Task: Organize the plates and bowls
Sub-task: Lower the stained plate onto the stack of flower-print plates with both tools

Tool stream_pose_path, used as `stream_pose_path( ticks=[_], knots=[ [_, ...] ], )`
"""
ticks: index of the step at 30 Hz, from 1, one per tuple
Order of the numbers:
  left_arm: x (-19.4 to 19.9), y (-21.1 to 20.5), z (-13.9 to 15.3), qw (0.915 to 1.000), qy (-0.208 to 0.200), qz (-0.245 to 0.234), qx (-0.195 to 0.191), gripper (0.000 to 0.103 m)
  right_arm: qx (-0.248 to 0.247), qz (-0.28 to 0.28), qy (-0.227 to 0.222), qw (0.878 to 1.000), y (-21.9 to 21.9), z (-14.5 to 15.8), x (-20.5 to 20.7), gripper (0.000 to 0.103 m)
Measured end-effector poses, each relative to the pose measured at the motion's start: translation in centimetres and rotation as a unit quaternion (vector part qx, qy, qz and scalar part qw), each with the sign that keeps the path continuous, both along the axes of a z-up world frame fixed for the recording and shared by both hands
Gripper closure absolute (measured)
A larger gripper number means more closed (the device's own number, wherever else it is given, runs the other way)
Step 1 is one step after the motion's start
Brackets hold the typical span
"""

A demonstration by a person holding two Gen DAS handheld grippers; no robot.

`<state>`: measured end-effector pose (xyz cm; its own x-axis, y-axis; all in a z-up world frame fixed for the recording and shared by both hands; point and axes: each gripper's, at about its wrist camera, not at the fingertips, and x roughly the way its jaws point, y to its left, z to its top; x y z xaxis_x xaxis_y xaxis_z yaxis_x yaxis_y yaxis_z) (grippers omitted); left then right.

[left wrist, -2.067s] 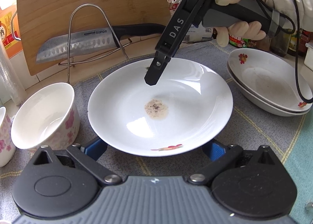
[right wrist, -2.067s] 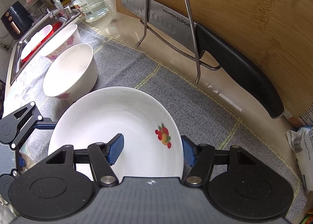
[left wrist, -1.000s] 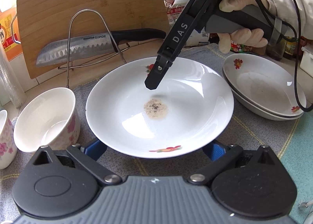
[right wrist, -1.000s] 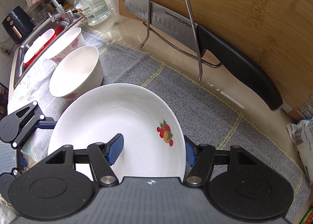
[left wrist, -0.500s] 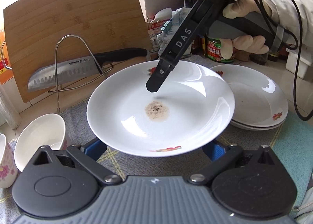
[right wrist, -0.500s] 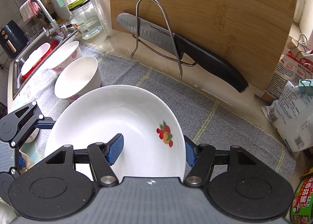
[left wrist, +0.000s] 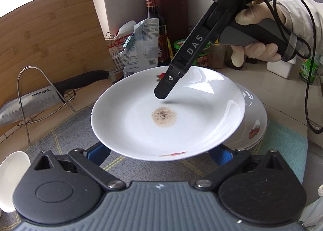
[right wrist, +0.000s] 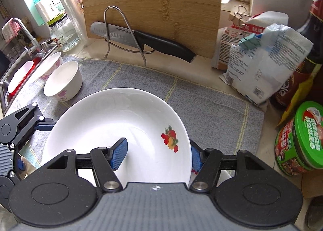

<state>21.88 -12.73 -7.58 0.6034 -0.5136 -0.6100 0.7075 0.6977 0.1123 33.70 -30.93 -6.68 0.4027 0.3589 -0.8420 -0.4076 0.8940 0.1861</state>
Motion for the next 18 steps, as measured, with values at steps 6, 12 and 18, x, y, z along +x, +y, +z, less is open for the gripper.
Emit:
stream_pose_path(
  ticks=[6,12,18],
  knots=[
    [-0.4,-2.2,-0.2,0.9993,0.001,-0.038,0.003,0.001,0.000,-0.040,0.004,0.999,-2.9,-0.3,-2.1,0.034],
    [-0.5,-3.7,-0.7,0.9978,0.009,-0.065,0.009,0.001,0.004,-0.068,0.011,0.998,-4.7,-0.8,-3.6,0.034],
    [-0.8,-4.7,-1.0,0.9961,0.013,-0.086,0.014,0.001,0.007,-0.092,0.016,0.996,-6.0,-1.3,-4.9,0.034]
  ],
)
